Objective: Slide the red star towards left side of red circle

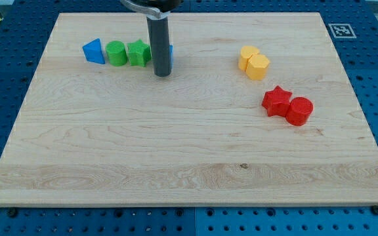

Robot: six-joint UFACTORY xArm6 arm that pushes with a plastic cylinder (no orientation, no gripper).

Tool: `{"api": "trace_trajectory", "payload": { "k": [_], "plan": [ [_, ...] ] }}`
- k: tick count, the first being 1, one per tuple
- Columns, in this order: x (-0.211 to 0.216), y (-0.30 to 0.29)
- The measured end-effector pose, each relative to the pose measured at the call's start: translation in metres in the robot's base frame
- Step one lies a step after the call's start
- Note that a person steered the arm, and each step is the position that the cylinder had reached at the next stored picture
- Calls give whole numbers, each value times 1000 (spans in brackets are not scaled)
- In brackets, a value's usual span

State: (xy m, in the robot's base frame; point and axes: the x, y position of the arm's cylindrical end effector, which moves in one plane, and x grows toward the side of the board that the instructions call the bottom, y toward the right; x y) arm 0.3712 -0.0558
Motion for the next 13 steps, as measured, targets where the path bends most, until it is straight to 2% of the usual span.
{"api": "trace_trajectory", "payload": {
  "k": [2, 3, 4, 5, 8, 11, 12, 13],
  "plan": [
    [-1, 0],
    [21, 34],
    [51, 97],
    [51, 150],
    [52, 226],
    [53, 258],
    [55, 251],
    [67, 215]
  ]
}}
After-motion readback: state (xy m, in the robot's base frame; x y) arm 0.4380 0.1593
